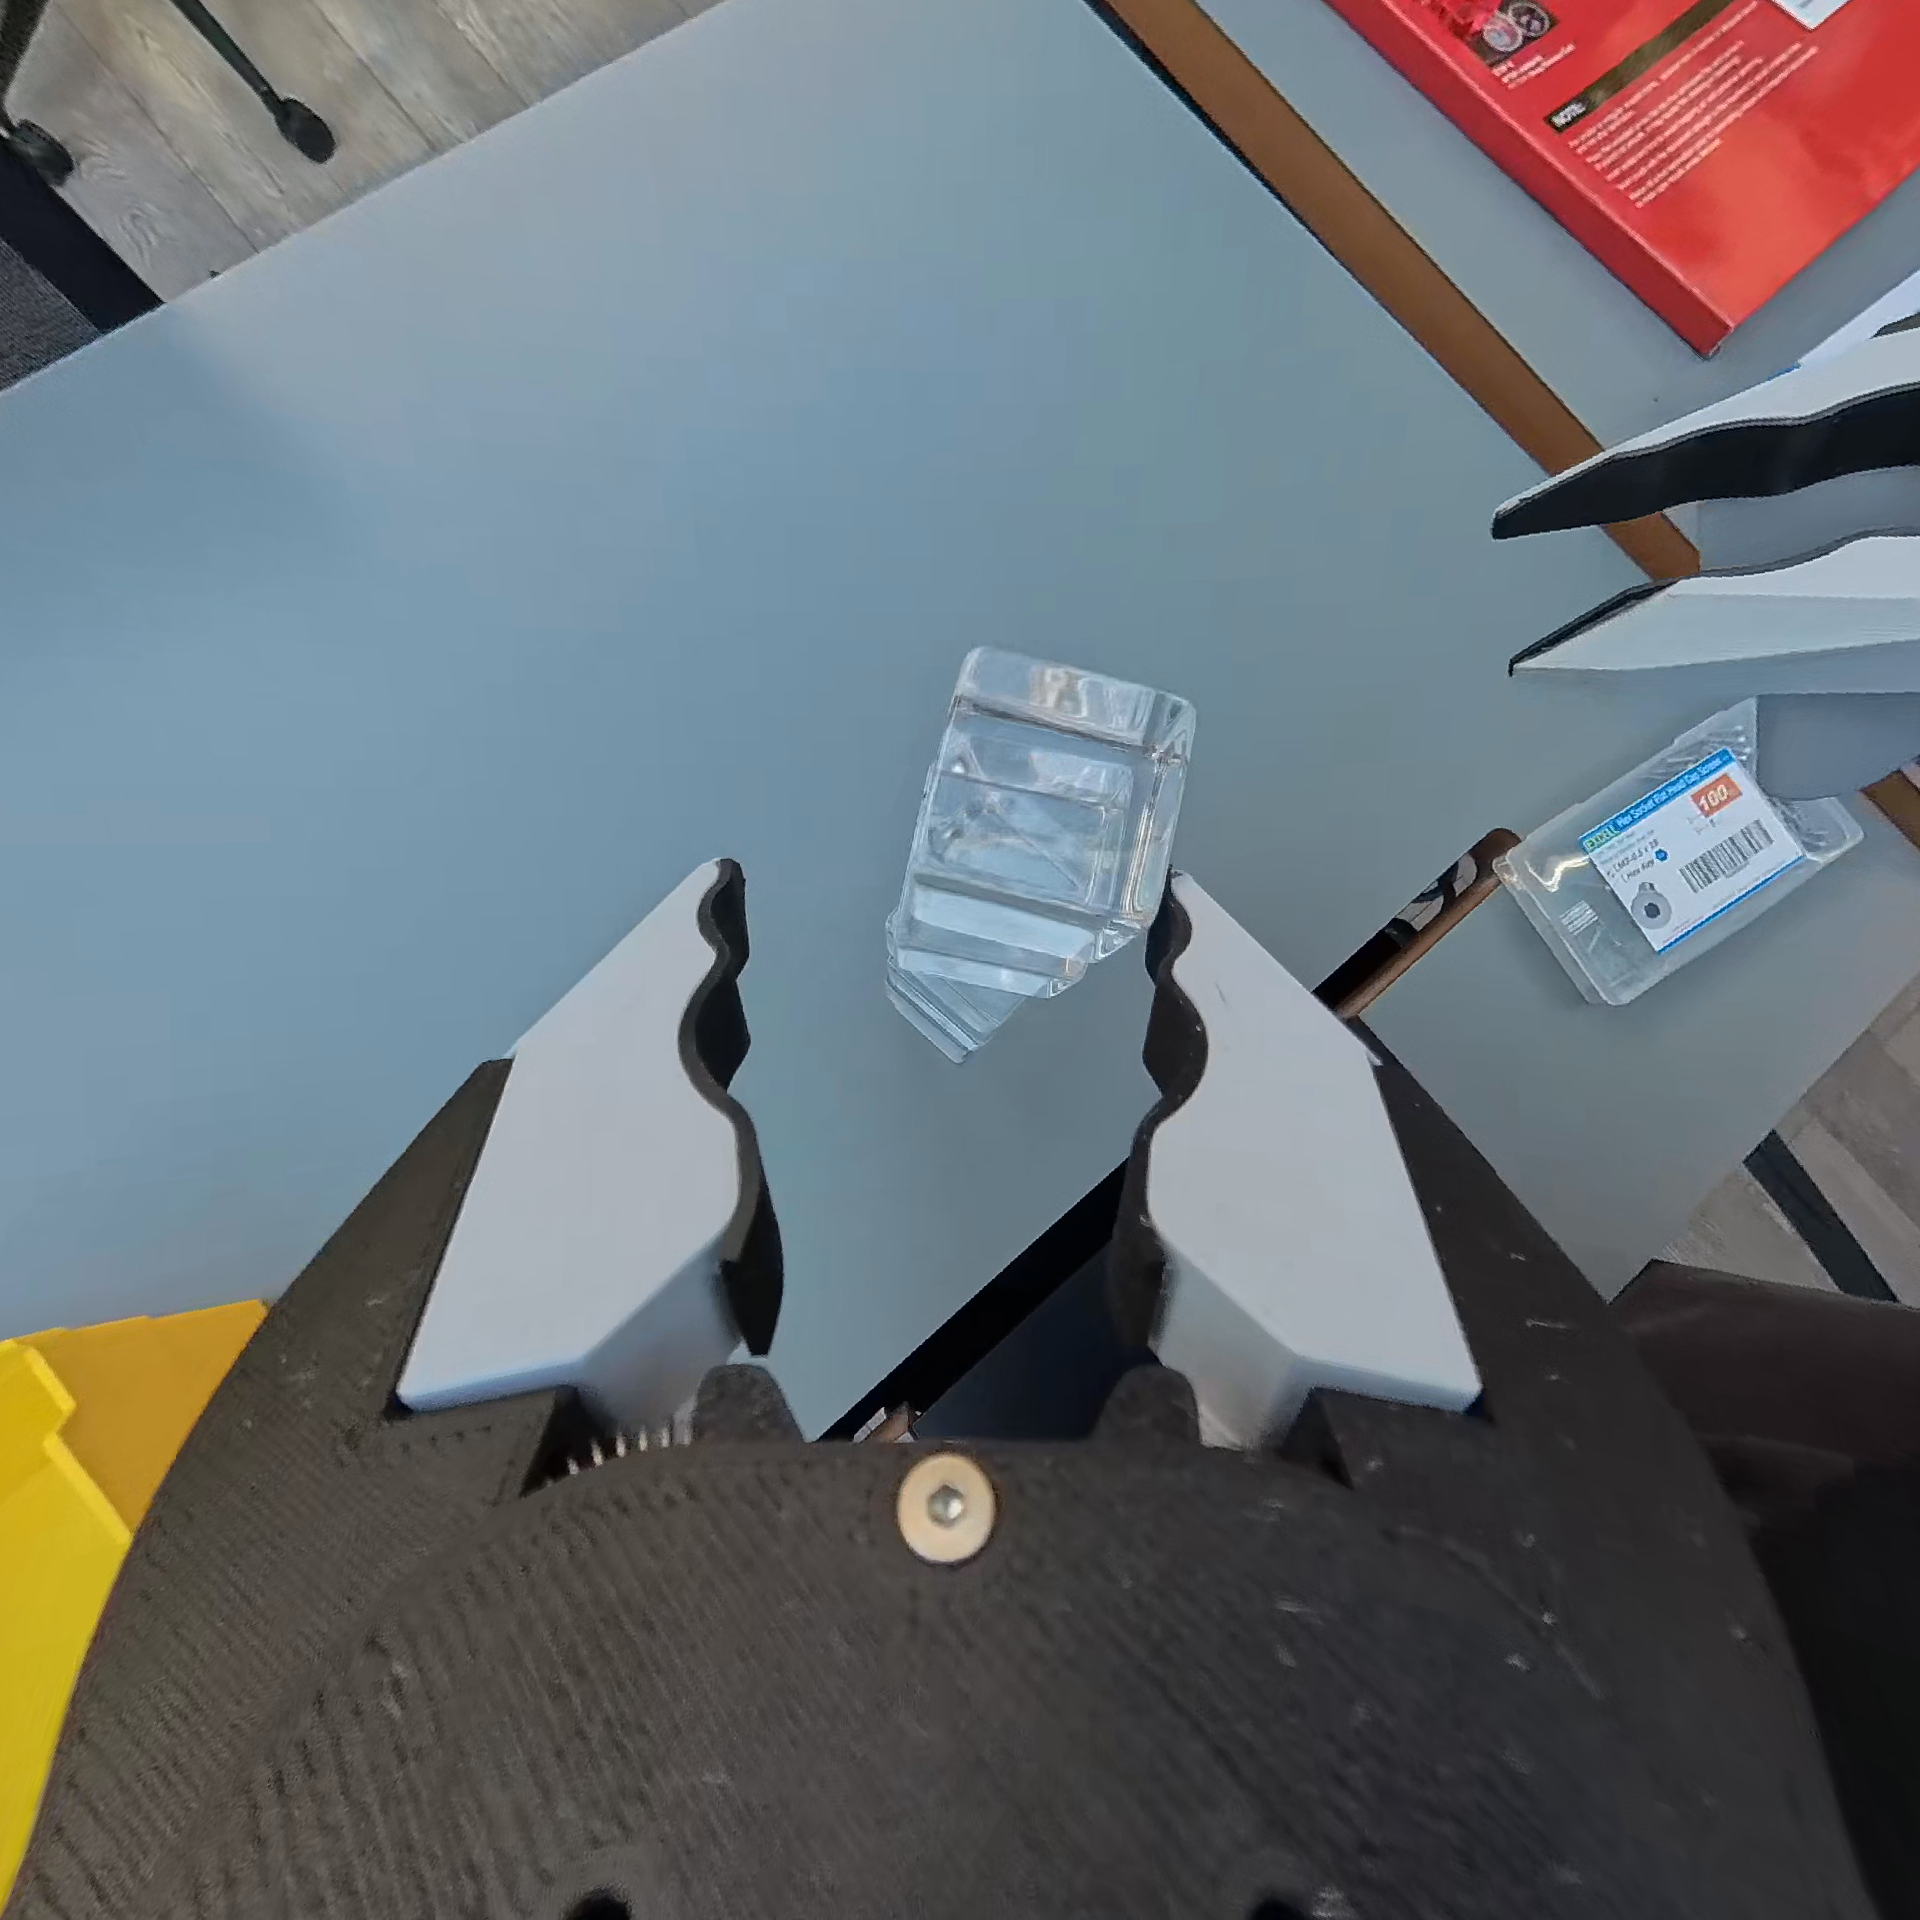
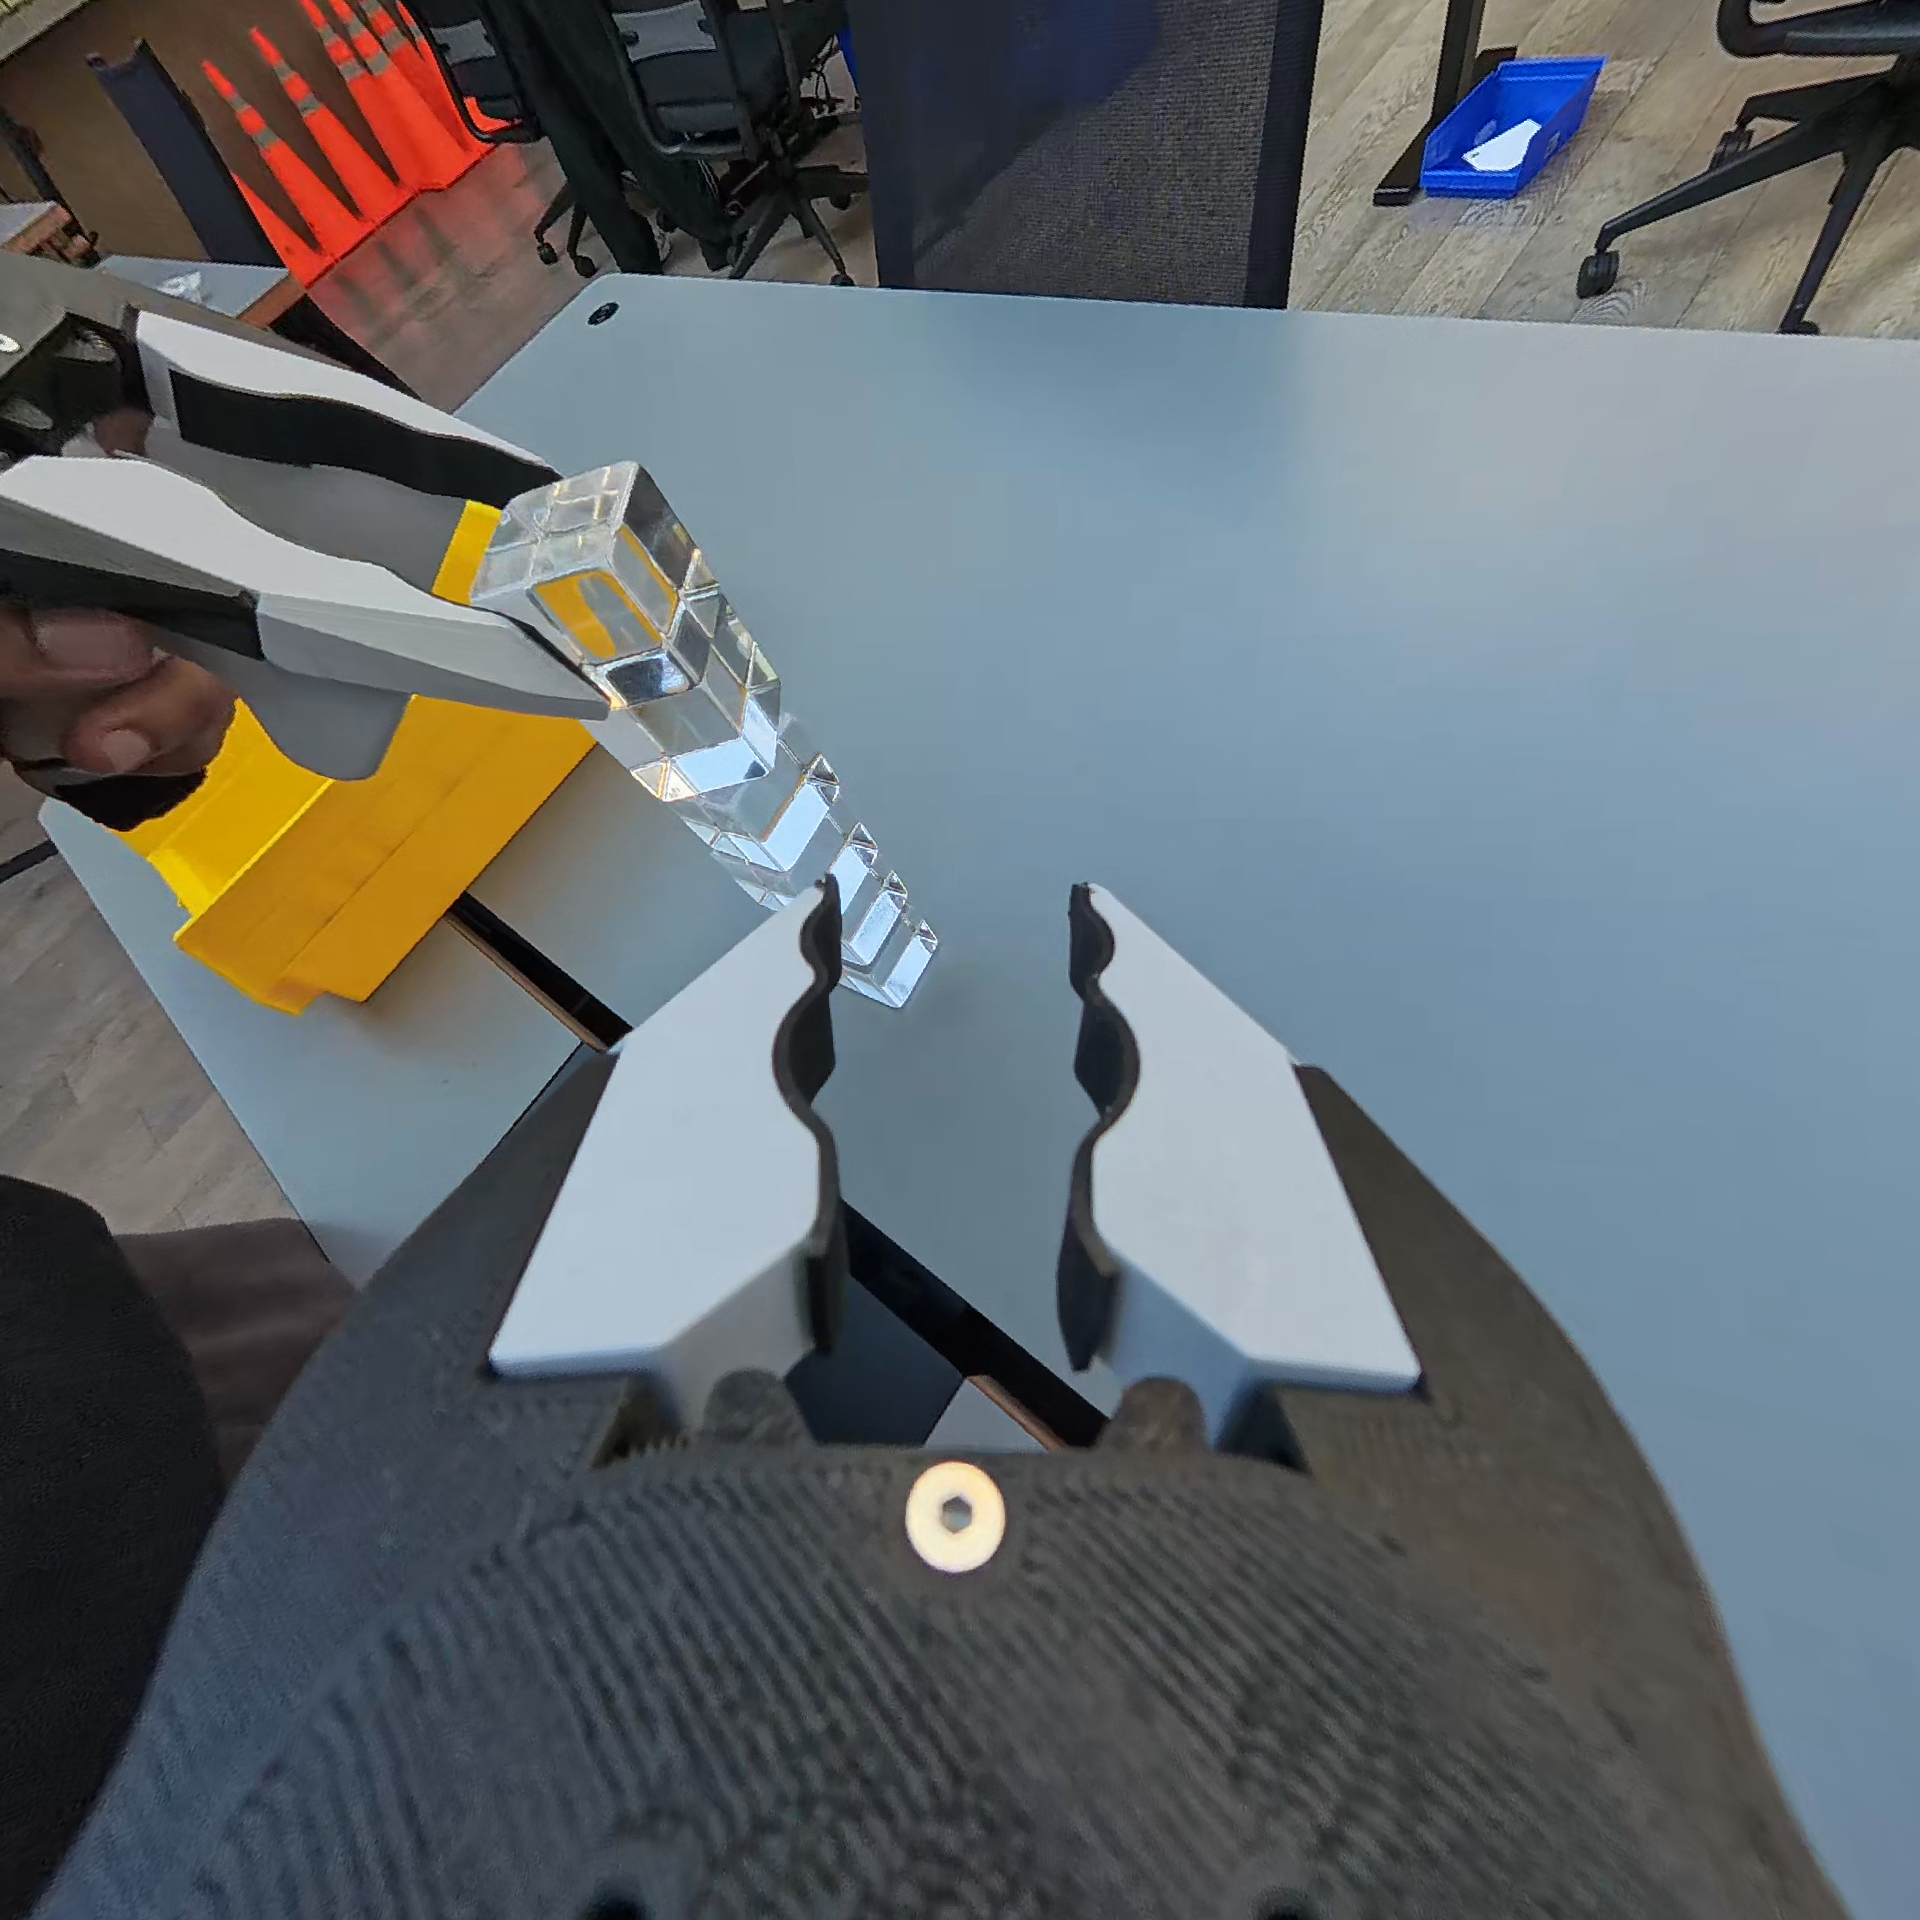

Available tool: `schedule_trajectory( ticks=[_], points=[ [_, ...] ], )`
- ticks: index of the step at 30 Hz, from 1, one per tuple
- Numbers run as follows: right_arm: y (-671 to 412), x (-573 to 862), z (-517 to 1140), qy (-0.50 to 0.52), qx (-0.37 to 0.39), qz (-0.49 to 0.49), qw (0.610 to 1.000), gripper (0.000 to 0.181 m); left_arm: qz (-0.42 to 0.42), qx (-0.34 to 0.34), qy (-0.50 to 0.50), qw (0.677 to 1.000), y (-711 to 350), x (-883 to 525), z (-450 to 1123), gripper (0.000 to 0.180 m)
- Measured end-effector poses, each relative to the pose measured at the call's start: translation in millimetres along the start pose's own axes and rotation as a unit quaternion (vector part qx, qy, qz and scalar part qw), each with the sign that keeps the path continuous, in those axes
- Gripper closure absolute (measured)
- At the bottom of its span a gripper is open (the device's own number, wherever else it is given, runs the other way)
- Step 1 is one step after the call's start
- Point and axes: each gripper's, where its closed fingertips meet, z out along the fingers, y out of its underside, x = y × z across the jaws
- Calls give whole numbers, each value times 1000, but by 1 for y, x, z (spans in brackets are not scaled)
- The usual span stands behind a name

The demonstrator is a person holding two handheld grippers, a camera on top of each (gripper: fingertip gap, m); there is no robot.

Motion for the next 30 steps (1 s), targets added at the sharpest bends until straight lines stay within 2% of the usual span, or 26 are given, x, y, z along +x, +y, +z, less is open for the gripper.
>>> schedule_trajectory(
  ticks=[15, 16, 19, 20, 30],
  points=[
    [0, -12, 4, 11, 1, 5, 1000, 138, 46, 1, 48, 998, 14, 9, 11, 100],
    [0, -13, 4, 12, 1, 5, 1000, 138, 51, 3, 56, 997, 14, 11, 11, 103],
    [1, -15, 3, 14, 0, 5, 1000, 138, 69, 2, 69, 995, 16, 12, 13, 134],
    [1, -15, 2, 15, 1, 6, 1000, 138, 75, 4, 71, 995, 15, 11, 13, 138],
    [3, -18, -5, 20, 5, 8, 1000, 138, 117, 5, 127, 985, 15, 11, 13, 139]
  ],
)
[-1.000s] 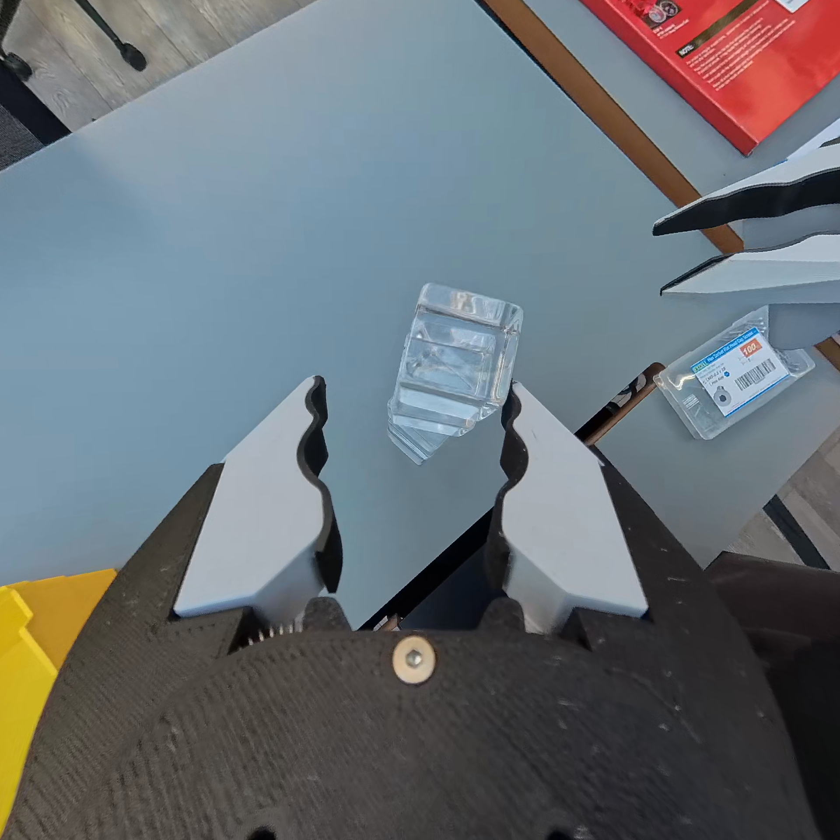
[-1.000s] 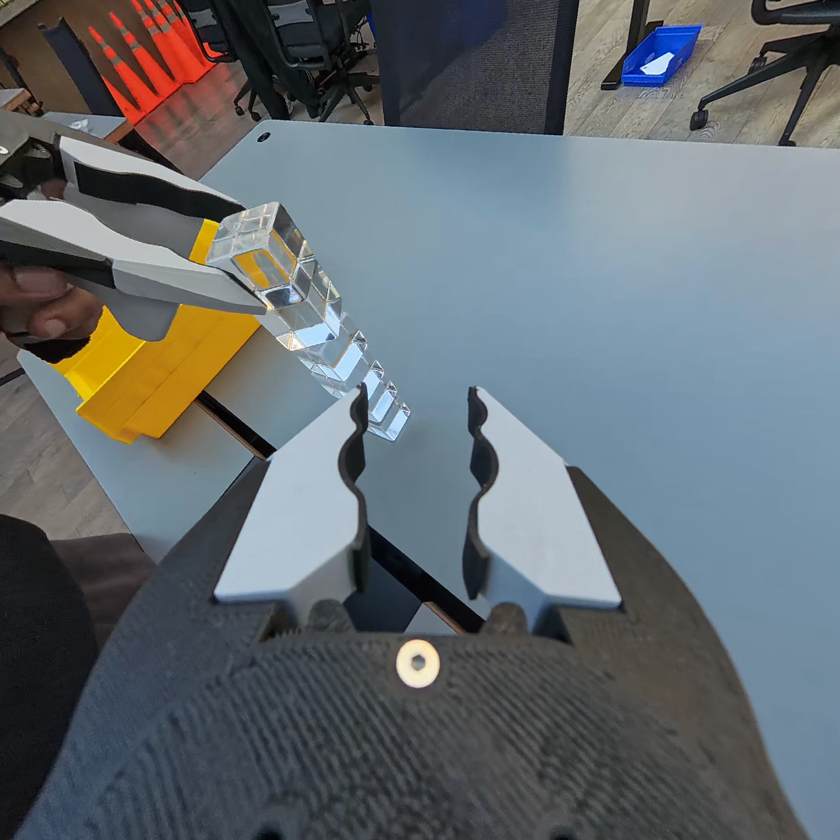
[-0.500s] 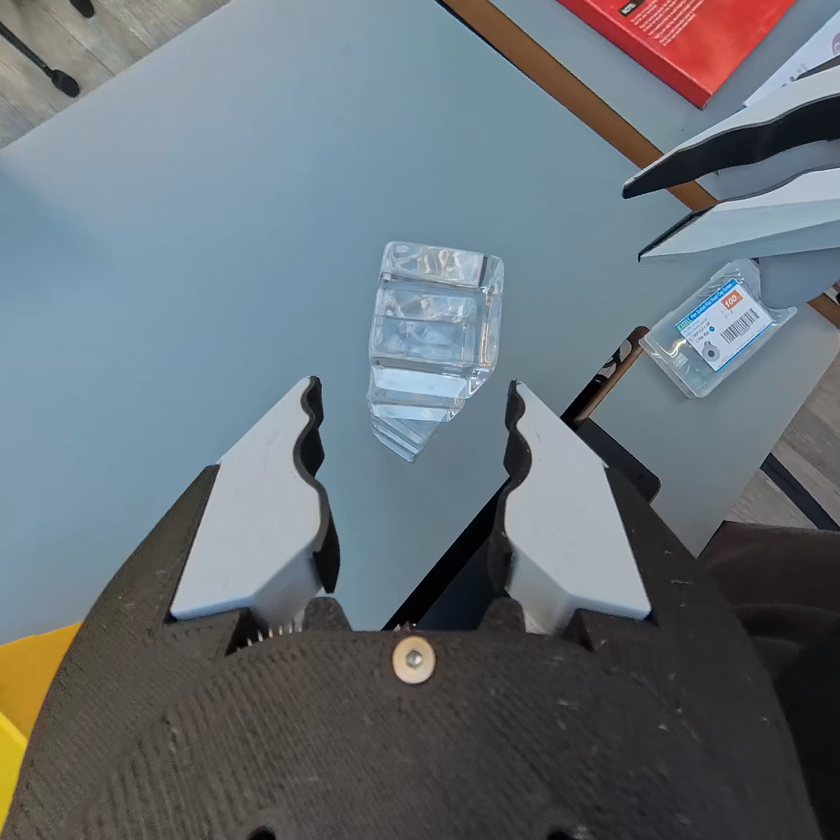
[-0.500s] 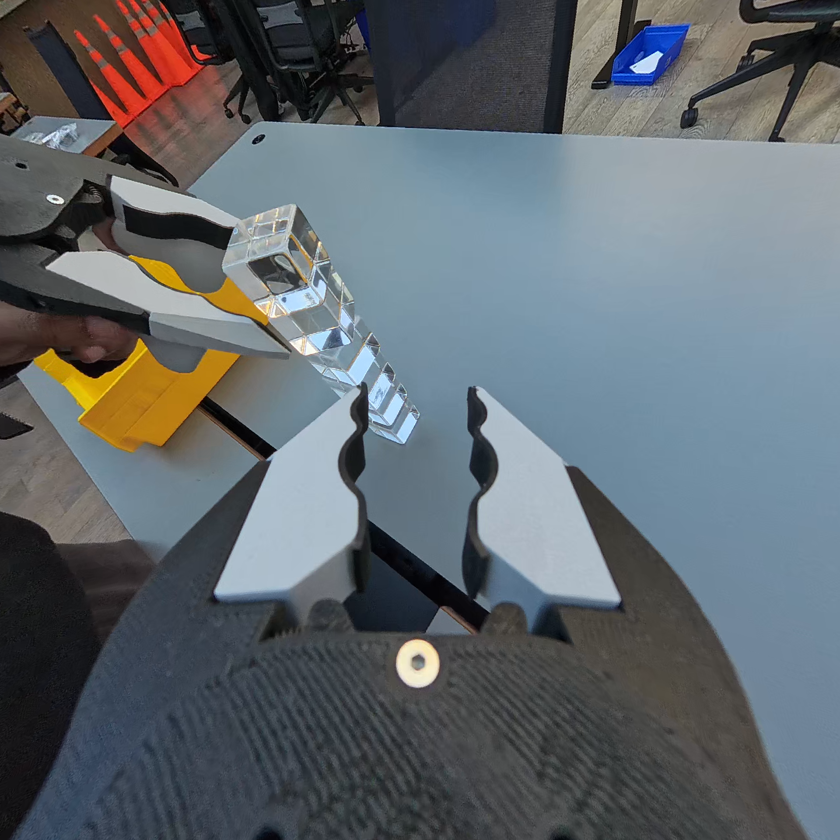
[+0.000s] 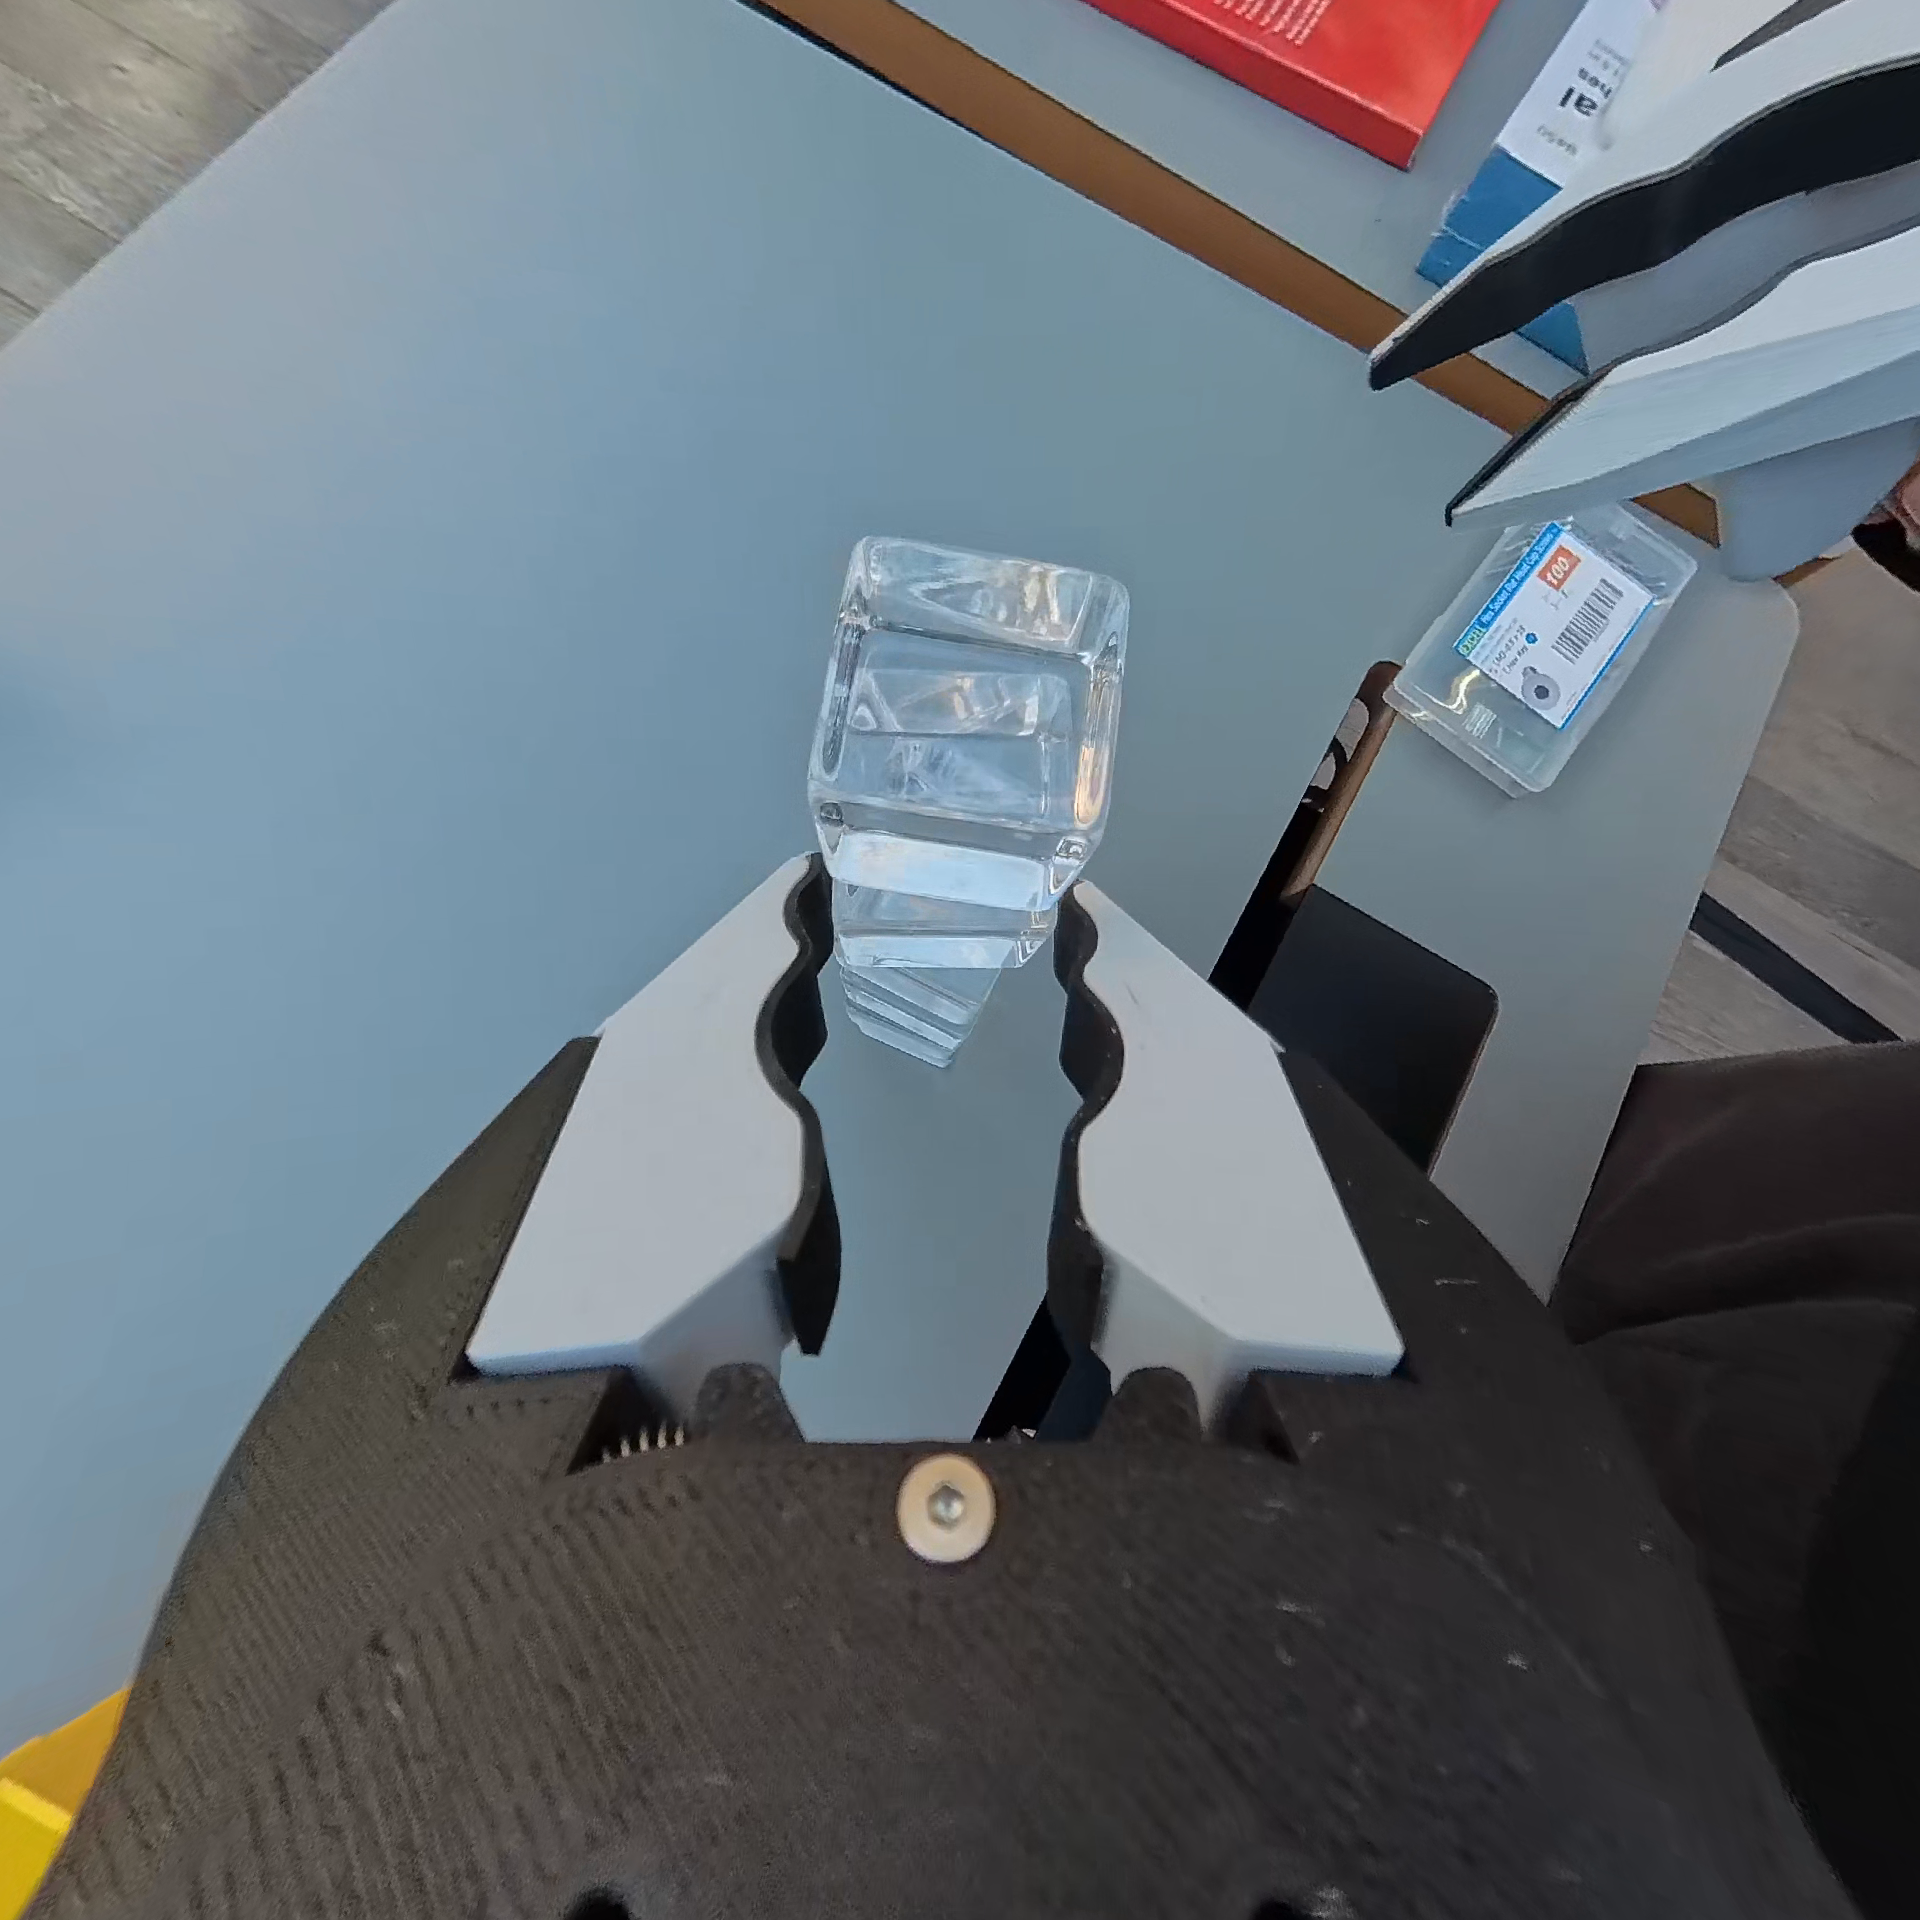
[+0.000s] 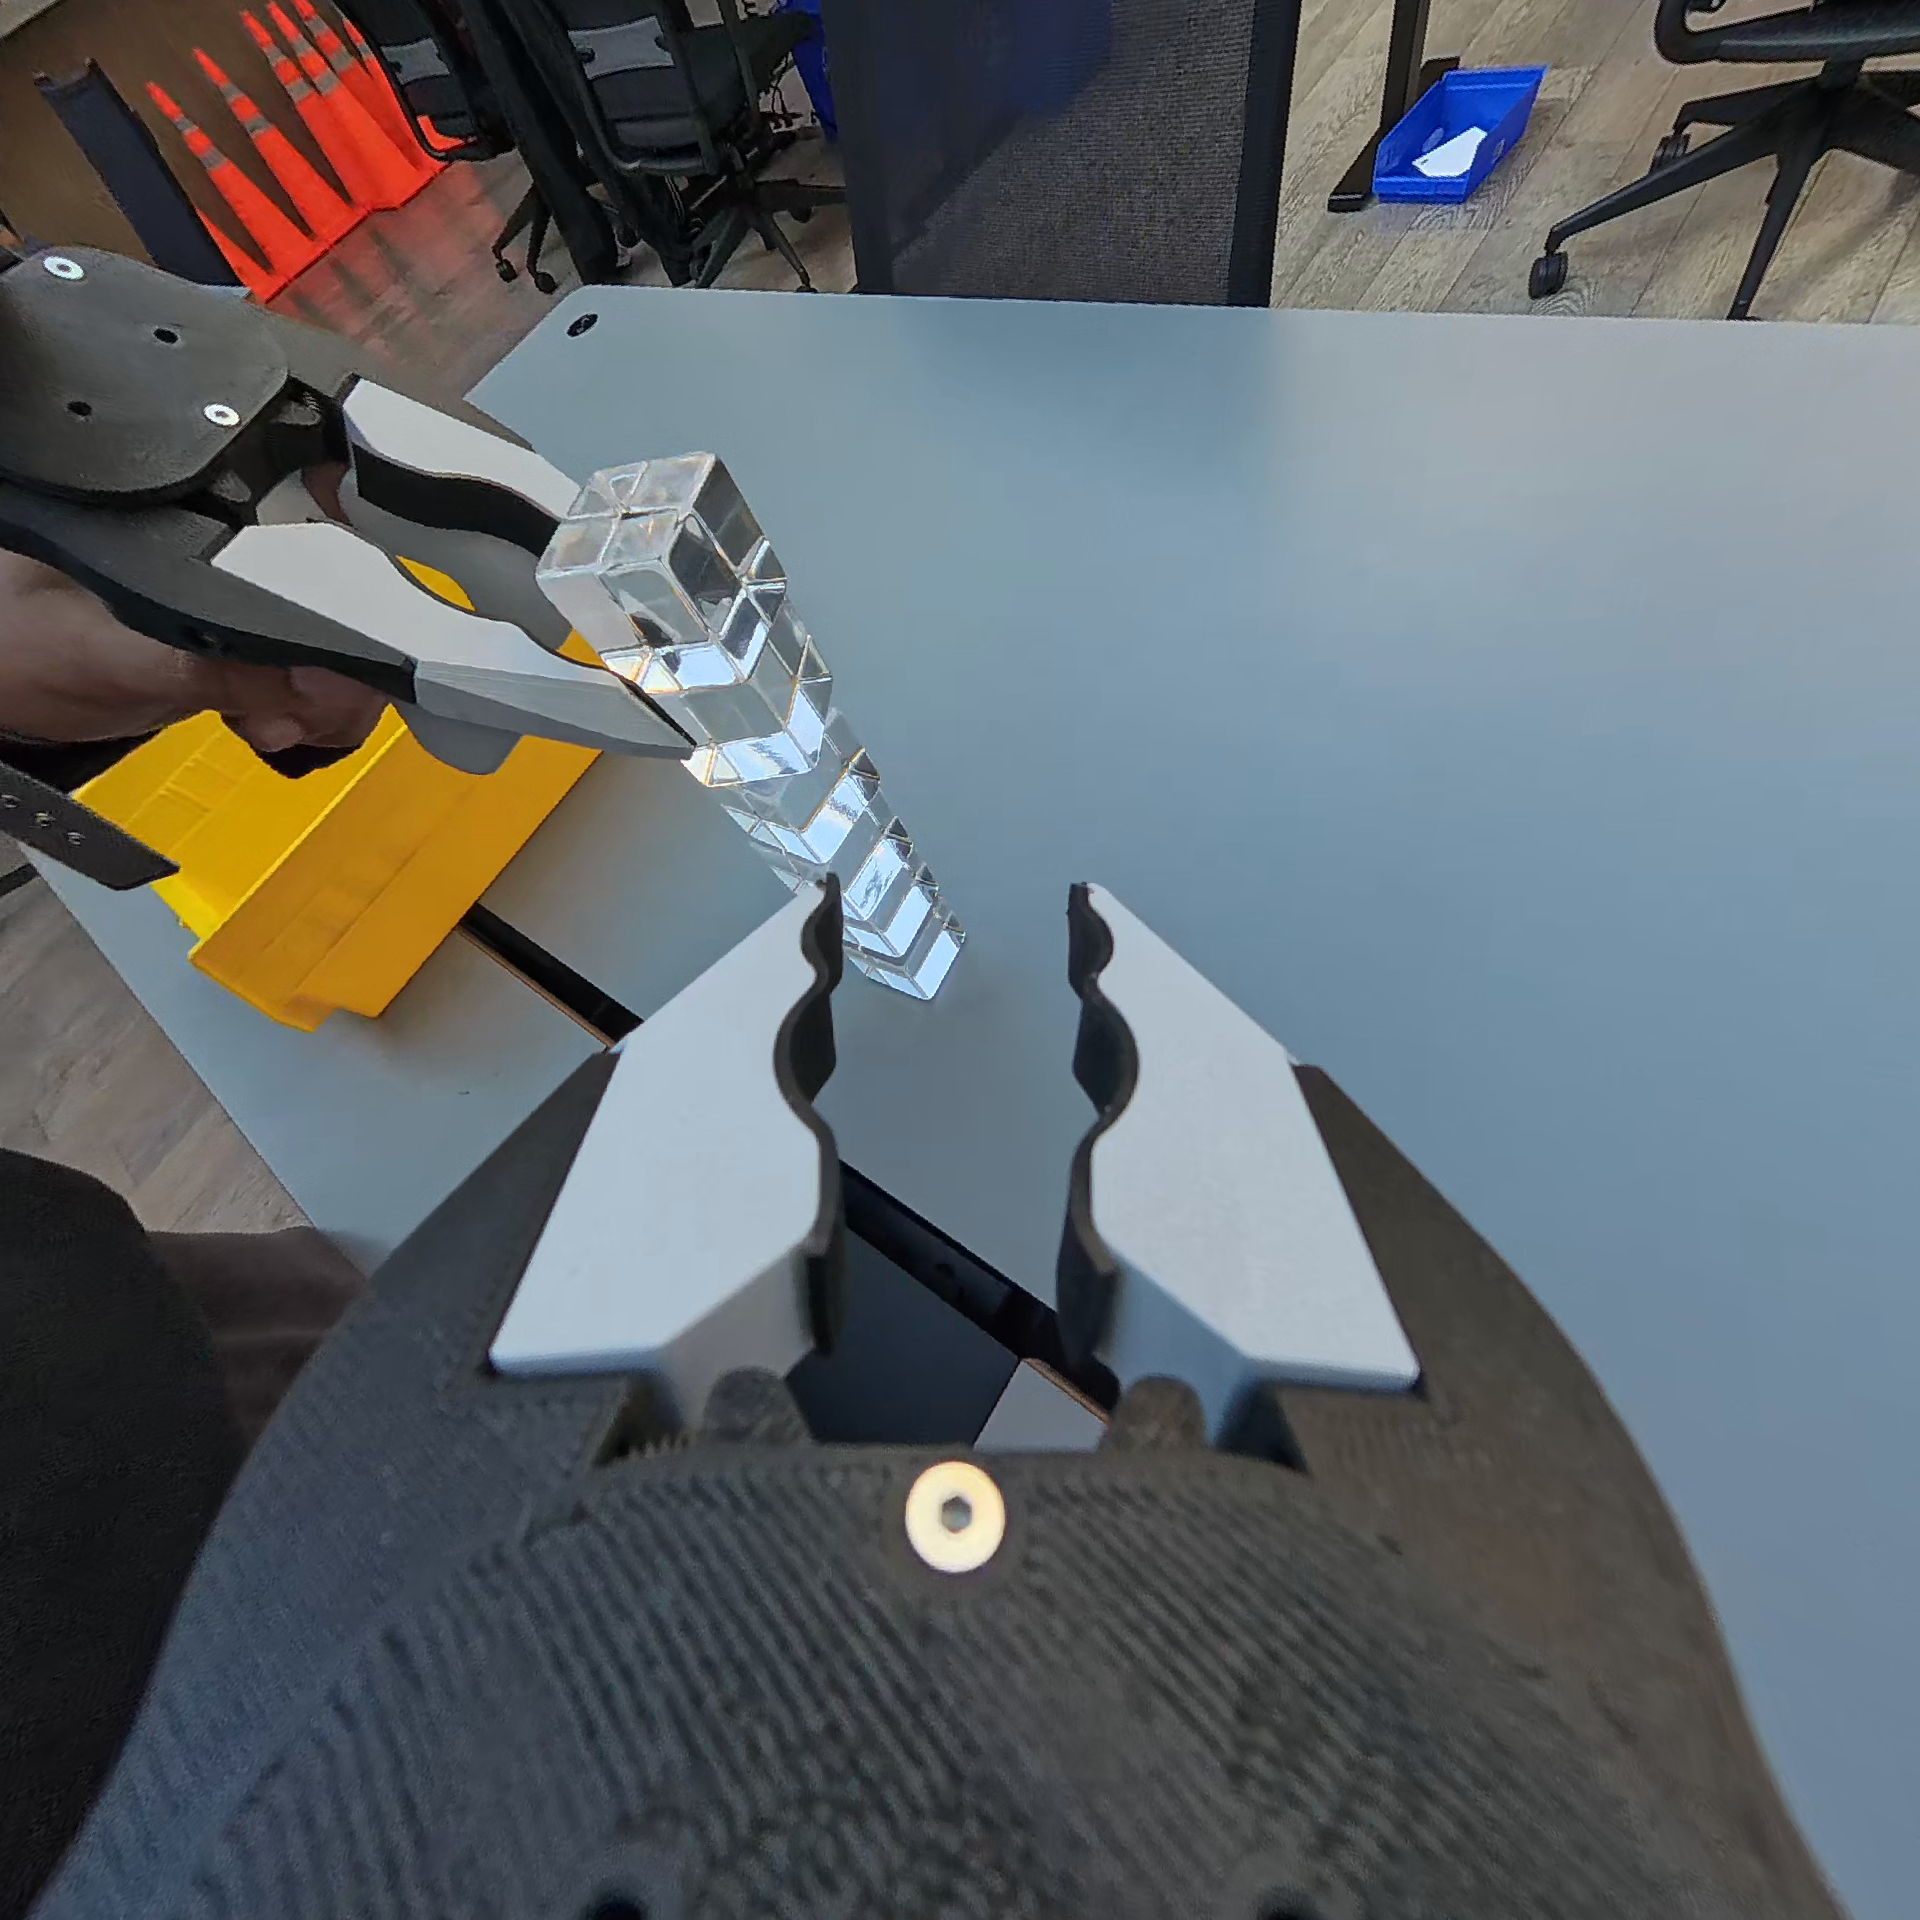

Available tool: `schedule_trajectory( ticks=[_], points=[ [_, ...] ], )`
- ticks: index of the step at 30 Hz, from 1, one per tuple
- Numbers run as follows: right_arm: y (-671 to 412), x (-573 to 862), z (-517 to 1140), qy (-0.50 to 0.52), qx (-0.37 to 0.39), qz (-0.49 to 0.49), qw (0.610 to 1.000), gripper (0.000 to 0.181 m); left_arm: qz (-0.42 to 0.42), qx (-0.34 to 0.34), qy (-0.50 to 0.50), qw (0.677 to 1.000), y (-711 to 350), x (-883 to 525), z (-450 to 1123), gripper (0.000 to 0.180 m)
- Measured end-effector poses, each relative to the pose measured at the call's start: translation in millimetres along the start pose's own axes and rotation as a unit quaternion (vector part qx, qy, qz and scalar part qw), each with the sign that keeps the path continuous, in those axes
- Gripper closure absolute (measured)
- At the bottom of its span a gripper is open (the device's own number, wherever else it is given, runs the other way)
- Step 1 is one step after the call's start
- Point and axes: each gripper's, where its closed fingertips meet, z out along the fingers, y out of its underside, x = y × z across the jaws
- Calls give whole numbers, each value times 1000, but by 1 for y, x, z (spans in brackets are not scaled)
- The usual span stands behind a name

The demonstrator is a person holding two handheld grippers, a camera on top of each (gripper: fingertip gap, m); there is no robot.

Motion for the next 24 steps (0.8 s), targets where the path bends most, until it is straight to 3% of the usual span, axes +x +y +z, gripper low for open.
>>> schedule_trajectory(
  ticks=[18, 24],
  points=[
    [3, -7, 1, -9, -5, -6, 1000, 138, 25, 14, 85, 996, -1, 2, -3, 140],
    [11, -21, 12, -29, -21, -16, 999, 136, 23, 18, 60, 998, 2, -1, -2, 136]
  ],
)
